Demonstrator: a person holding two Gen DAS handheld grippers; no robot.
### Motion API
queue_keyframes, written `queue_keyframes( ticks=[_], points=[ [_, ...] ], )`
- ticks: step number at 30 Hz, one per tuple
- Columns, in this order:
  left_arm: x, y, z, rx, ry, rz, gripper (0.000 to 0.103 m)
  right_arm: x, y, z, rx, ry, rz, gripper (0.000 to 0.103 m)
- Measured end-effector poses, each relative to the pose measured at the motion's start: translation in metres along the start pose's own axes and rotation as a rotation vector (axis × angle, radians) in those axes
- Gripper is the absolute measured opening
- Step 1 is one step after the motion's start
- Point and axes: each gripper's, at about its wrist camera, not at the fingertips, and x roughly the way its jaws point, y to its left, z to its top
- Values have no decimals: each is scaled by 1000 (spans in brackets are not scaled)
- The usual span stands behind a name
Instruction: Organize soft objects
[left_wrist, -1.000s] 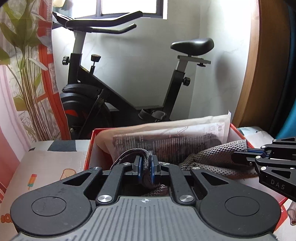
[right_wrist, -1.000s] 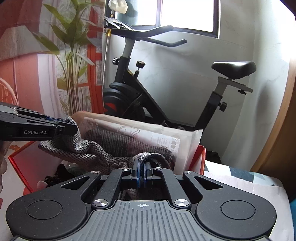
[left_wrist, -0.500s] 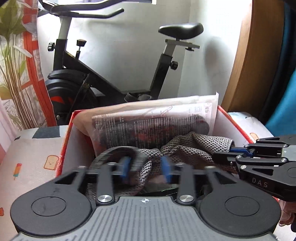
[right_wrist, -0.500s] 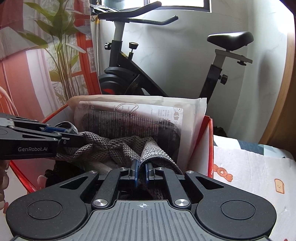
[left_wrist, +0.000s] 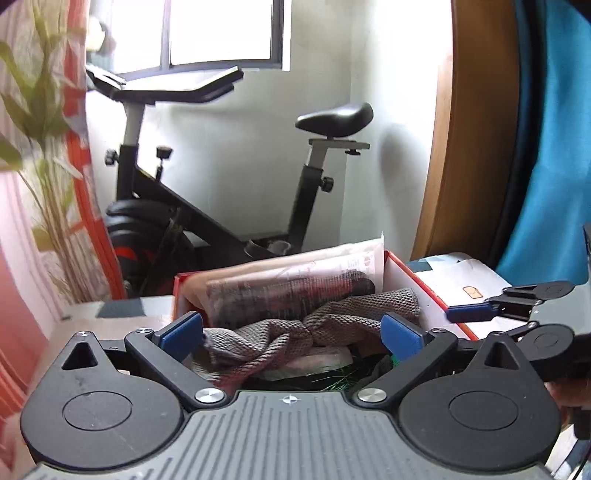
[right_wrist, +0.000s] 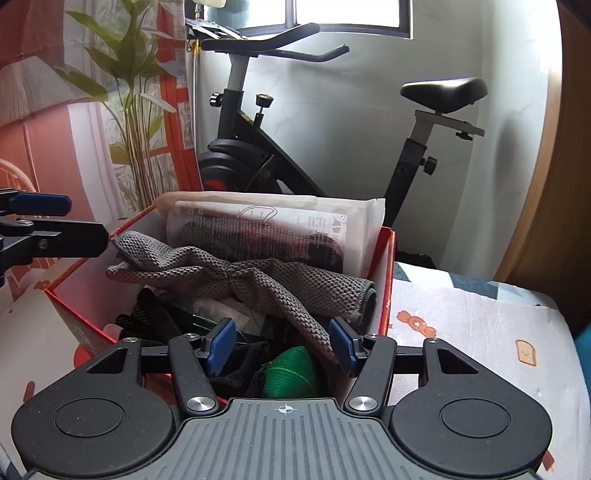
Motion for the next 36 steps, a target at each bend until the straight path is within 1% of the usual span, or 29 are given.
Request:
queue_keyframes(
  ticks=[1,2,4,6,9,13,18,20,23,29,32,36],
  points=[
    [-7,-2,1,14,-5,13,103,-9,1,0,9,-14,-2,65],
    [-17,-4,2,30,-15,31,103,-18,2,1,16,-30,-4,70],
    [-35,-6,3,50,-42,47,103,-41,6,2,21,-83,-12,91],
    [-54,-9,5,58,-69,67,103,-67,13,3,-6,-153,-5,103],
    [-84,-14,8,59,-102,102,103,-105,26,9,-28,-223,-23,103],
    [-130,-25,9,68,-162,110,103,-156,35,15,19,-292,-5,103],
    [-184,-32,13,22,-223,149,103,-216,49,15,92,-353,-88,103],
    [-202,-35,15,5,-247,166,103,-237,52,13,121,-381,-104,103],
    [-230,-40,18,-6,-290,205,103,-268,57,9,147,-425,-103,103],
    [-275,-51,18,1,-334,209,103,-313,65,1,189,-450,-134,103],
    [-287,-54,17,-6,-325,252,103,-331,66,-4,205,-471,-133,103],
    [-296,-53,11,-40,-324,255,103,-342,68,-8,200,-471,-129,103]
  ],
)
